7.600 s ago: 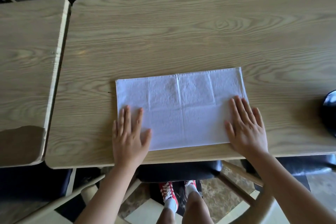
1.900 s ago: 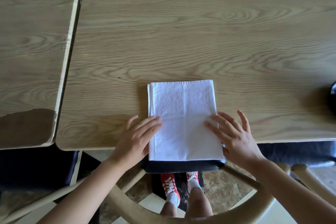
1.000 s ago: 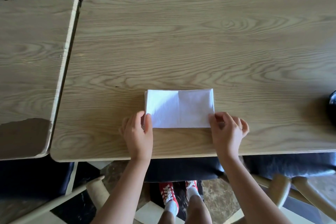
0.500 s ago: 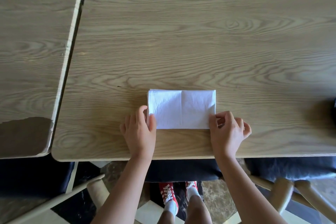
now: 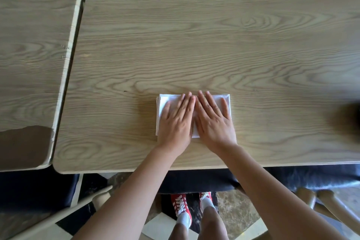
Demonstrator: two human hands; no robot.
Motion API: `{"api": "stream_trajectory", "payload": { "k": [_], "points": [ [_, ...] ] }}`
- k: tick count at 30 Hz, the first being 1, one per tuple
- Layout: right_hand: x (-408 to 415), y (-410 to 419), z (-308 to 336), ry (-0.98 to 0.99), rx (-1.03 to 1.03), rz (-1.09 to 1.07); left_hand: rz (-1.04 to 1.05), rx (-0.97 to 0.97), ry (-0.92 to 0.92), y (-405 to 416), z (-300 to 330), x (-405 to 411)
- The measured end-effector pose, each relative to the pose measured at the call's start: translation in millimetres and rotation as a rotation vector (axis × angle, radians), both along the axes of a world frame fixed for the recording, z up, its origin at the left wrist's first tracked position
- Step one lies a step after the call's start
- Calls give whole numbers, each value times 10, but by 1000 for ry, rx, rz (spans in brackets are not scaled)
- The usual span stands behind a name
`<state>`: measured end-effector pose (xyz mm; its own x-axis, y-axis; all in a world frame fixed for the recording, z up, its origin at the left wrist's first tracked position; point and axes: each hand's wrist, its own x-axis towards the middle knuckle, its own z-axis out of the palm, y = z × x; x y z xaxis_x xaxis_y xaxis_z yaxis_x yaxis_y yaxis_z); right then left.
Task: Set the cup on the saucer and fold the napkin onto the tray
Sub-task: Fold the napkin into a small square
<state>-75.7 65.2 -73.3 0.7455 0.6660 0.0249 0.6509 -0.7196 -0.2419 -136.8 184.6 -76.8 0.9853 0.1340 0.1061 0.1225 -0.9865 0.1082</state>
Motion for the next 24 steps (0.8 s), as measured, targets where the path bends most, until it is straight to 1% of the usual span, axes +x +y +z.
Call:
{"api": "stream_trajectory", "payload": {
  "k": [4, 6, 8, 13, 16, 18, 22, 24],
  "points": [
    [77, -110, -2, -20, -31, 58, 30, 23, 75, 65, 58, -30],
    [154, -229, -6, -27, -82, 24, 92, 16, 106, 167, 82, -110],
    [206, -319, -10, -11, -105, 2, 120, -2, 112, 233, 87, -212],
    [219, -359, 31, 5, -139, 40, 95, -49, 104, 252, 68, -251],
    [66, -413, 54, 23, -138, -30, -33, -40, 107, 376, 88, -227],
    [-148, -466, 57, 27, -151, -94, -193, 0, 133, 543, 111, -146],
    [-678, -530, 72, 65, -180, -185, -568, 189, 167, 850, 206, 270],
    [-881, -510, 95, 90, -180, -227, -665, 207, 163, 838, 236, 436]
  ]
}}
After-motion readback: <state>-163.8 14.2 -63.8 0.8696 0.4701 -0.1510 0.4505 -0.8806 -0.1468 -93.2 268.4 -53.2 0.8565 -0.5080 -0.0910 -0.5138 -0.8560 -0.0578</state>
